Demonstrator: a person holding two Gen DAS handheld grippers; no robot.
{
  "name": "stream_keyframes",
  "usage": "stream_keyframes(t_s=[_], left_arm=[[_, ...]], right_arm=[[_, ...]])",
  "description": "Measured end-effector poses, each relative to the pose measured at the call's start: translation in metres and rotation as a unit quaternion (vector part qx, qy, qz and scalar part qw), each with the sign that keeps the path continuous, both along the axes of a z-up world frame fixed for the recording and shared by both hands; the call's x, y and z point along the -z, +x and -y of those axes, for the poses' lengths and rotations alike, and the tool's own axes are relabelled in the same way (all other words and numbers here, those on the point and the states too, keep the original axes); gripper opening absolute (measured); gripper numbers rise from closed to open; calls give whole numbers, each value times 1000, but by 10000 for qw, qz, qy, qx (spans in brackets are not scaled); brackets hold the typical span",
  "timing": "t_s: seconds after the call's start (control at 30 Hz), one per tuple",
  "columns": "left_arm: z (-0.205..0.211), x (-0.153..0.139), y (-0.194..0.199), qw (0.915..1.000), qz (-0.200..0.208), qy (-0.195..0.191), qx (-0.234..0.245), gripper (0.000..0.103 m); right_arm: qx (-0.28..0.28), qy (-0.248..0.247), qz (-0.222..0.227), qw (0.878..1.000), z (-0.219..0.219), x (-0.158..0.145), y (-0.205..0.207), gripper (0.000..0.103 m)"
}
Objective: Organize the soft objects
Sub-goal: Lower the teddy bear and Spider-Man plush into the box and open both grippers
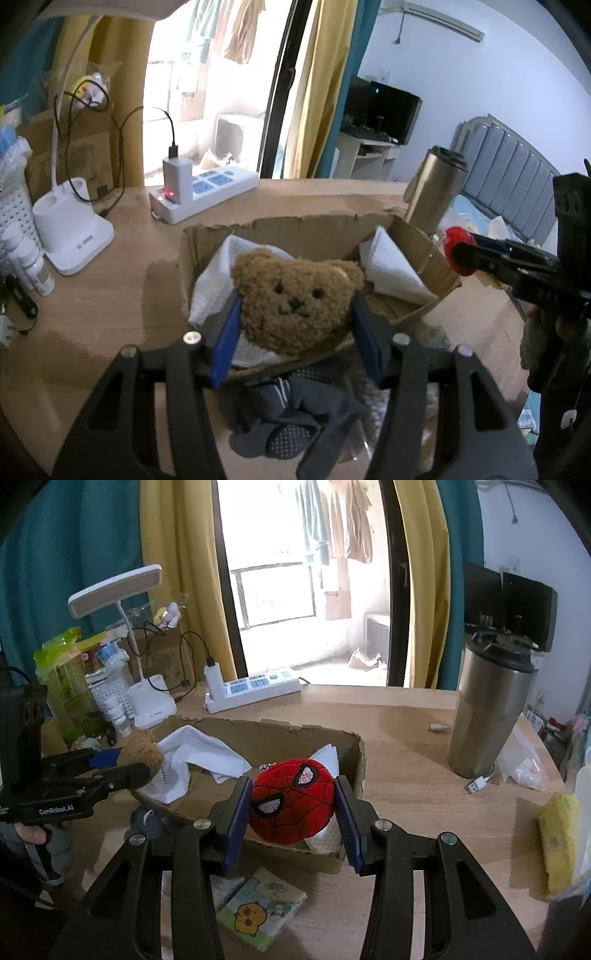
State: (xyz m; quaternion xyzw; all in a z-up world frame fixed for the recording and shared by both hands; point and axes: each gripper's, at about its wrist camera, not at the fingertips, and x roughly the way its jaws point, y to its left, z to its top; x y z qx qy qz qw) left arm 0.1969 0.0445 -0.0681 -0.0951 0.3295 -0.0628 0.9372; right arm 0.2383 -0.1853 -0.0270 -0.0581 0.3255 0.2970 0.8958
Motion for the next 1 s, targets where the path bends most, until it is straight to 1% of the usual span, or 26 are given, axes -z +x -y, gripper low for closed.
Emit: stream_keyframes(t_s=[0.3, 0.53, 0.73, 0.9, 1.0], left_arm=[[1, 20, 16, 9998, -194, 45, 31, 58], [8, 23, 22, 9996, -144, 193, 147, 58], [6, 23, 25, 9996, -153, 211, 136, 59], [8, 22, 26, 9992, -242, 312, 58, 63], [9, 20, 25, 9991, -259, 344, 32, 68]], right_arm=[[54, -84, -280, 9996, -2, 23, 18, 46], [62, -58, -426, 9991, -4, 31, 22, 46], [66, -51, -449, 9990, -5, 32, 21, 46], [90, -110, -461, 9988, -6, 33, 20, 49], [85, -148, -484, 9987, -7, 32, 19, 52]])
